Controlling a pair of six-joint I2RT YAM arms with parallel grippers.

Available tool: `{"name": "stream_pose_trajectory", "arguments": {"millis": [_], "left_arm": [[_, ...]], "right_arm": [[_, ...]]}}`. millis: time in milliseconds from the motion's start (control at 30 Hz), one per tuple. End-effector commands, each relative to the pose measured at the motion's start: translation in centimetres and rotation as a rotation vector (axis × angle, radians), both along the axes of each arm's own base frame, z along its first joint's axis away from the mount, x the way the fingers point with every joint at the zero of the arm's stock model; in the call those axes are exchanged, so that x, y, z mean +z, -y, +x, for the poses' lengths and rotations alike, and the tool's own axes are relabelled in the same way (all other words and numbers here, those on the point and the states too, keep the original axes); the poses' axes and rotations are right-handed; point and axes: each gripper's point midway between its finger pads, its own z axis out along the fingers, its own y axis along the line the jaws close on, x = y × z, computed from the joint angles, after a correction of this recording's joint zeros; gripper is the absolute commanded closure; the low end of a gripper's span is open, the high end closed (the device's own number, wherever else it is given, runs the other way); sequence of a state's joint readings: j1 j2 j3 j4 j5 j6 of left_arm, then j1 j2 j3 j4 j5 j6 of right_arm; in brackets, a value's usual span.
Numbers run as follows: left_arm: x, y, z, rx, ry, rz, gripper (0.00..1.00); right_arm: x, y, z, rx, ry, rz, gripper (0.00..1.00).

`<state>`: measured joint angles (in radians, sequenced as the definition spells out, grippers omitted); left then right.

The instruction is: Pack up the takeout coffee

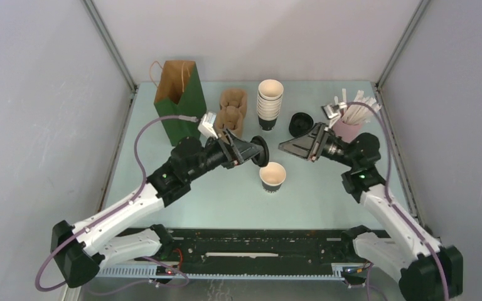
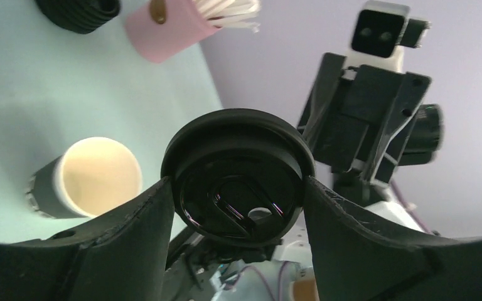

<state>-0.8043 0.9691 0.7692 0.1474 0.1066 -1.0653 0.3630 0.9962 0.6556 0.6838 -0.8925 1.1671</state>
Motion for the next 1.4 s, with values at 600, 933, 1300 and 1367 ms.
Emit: {"name": "stream_pose_trajectory", "arguments": {"millis": [600, 933, 1300, 1367], "left_arm": [[-8.6, 4.4, 1.9, -0.243, 0.069, 1.155, 0.42], [-11.5, 6.7, 1.6, -0.337, 0.045, 1.243, 0.42], [-13.6, 7.8, 1.7, -0.384, 0.023, 1.269, 0.41], [-13.7, 7.7, 1.9, -0.374, 0.022, 1.276, 0.42]], "right_arm": [[-8.4, 15.8, 2.1, -0.812, 0.035, -0.766, 0.27], [-8.3, 16.9, 1.3, -0.86, 0.078, -0.789, 0.16], [-8.7, 17.9, 1.6, -0.918, 0.05, -0.811, 0.0], [-8.6, 17.8, 1.5, -0.913, 0.053, -0.807, 0.0]]}}
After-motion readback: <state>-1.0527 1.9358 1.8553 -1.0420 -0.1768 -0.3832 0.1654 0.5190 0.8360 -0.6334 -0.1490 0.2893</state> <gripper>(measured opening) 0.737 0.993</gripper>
